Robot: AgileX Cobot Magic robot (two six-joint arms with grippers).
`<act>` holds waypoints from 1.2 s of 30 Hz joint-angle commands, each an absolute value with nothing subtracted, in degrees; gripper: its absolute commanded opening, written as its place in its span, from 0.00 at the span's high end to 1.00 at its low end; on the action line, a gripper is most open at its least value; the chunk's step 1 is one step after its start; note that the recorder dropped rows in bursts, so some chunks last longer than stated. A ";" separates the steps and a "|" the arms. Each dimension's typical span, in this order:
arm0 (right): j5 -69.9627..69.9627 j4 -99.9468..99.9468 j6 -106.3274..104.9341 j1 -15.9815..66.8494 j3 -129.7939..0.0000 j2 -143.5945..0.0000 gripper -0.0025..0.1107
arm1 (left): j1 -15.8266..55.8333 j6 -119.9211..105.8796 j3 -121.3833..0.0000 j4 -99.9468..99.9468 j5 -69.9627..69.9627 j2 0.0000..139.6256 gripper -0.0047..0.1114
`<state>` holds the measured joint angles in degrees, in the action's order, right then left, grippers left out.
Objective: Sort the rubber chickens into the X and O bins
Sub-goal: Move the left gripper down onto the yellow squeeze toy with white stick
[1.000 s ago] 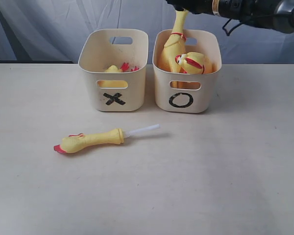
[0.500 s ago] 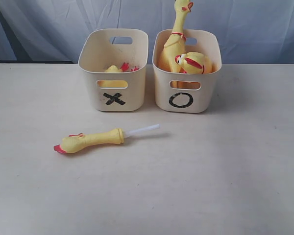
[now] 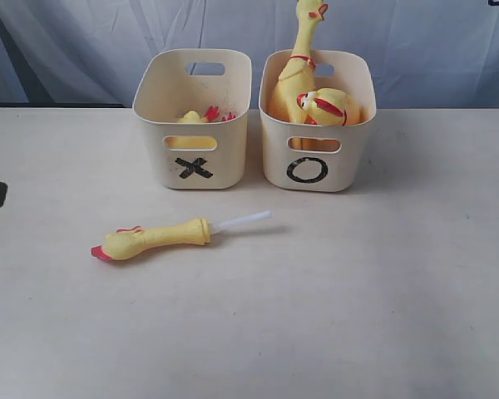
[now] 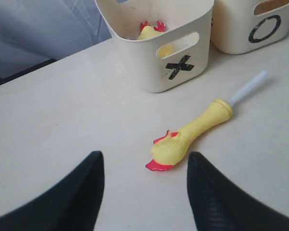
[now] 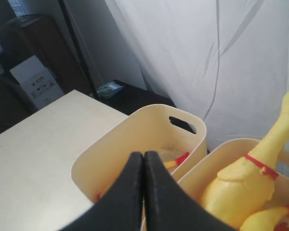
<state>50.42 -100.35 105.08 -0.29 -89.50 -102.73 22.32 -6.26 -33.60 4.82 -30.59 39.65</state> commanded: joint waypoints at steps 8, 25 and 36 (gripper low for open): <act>44.00 -99.95 99.16 -0.58 -73.32 -85.38 0.99 | 22.36 -13.59 -37.67 -2.55 -25.57 52.31 0.53; 28.63 -95.84 98.50 -0.58 -47.29 -61.35 0.99 | 22.47 -37.92 -40.17 -13.03 -21.09 68.53 0.53; 36.97 -94.44 98.99 -0.58 -27.89 -39.63 0.99 | 22.47 -50.60 -48.23 -16.01 -17.08 85.11 0.53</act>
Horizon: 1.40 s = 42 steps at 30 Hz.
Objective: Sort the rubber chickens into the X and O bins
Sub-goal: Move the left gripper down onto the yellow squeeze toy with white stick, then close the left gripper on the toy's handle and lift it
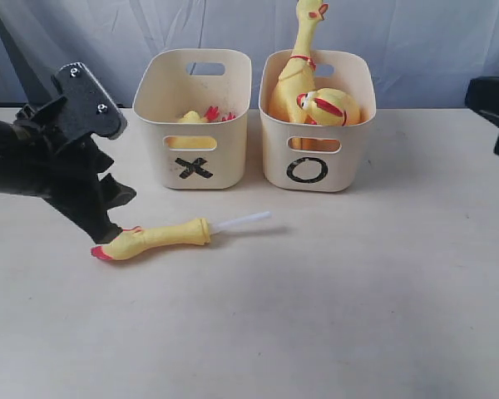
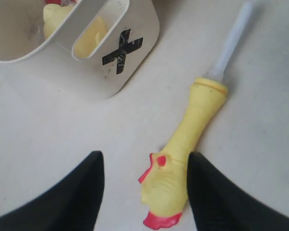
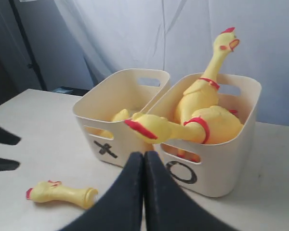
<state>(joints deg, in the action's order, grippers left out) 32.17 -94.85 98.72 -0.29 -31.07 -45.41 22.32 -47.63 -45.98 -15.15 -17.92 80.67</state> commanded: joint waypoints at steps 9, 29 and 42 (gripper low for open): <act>42.38 -99.95 102.60 -0.58 -24.37 -32.26 0.99 | 22.47 -56.96 -52.62 -16.01 -17.50 97.32 0.42; 40.90 -99.95 105.15 -0.58 -24.16 -32.26 0.99 | 22.47 -58.44 -60.17 -22.02 -29.14 100.05 0.38; 41.29 -99.95 105.15 -0.58 -24.16 -32.26 0.99 | 22.47 -71.53 -62.10 -17.90 -30.99 106.08 0.40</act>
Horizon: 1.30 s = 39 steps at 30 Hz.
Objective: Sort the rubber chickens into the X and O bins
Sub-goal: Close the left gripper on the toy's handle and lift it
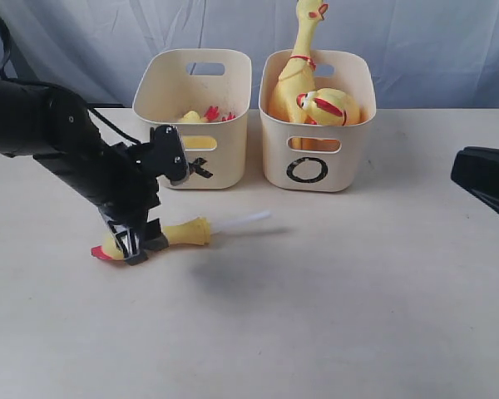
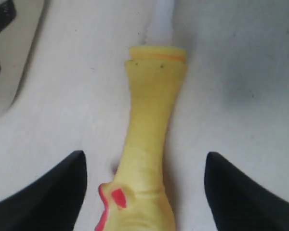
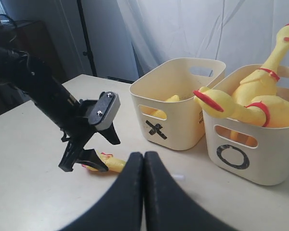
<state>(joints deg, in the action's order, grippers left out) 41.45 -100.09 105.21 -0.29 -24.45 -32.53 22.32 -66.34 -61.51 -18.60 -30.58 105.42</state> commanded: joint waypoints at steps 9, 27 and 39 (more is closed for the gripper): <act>43.18 -99.95 105.26 -0.58 -24.16 -32.26 0.99 | 22.47 -73.64 -62.32 -15.35 -29.66 108.35 0.40; 43.58 -99.95 105.37 -0.47 -24.16 -32.26 0.99 | 22.36 -73.50 -63.01 -15.59 -29.33 111.66 0.44; 43.29 -99.95 105.37 0.41 -24.16 -32.26 0.99 | 22.36 -72.50 -65.14 -15.84 -31.96 114.26 0.52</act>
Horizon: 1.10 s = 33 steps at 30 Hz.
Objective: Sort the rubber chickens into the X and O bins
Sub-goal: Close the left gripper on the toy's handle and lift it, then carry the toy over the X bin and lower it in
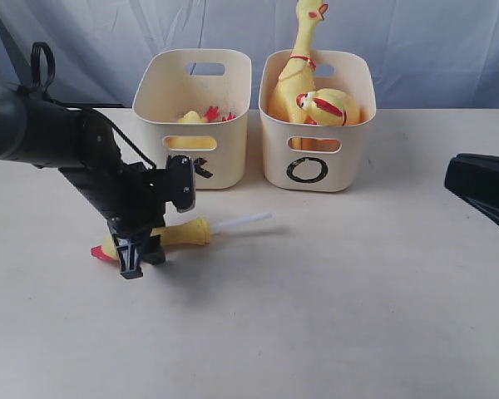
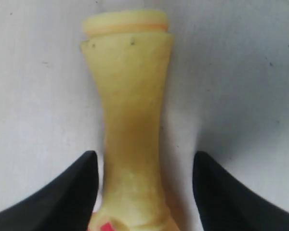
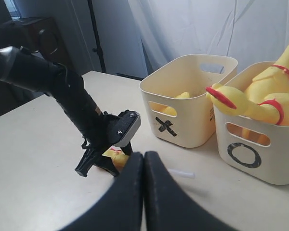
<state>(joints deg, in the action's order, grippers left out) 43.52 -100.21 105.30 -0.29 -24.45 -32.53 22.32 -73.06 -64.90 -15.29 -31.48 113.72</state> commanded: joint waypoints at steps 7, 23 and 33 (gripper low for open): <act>42.21 -99.95 105.37 1.49 -24.16 -32.26 0.99 | 22.36 -72.50 -65.14 -15.58 -31.96 114.26 0.72; 41.85 -99.95 105.37 1.49 -24.16 -32.26 0.99 | 22.36 -67.46 -65.14 -15.33 -37.42 110.44 0.96; 41.85 -99.95 105.37 1.49 -24.16 -32.26 0.99 | 22.36 -50.79 -65.14 -11.44 -45.16 101.78 0.96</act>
<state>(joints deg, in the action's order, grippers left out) 42.14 -100.21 105.43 1.39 -24.45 -32.53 22.32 -56.46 -65.03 -13.62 -42.89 104.50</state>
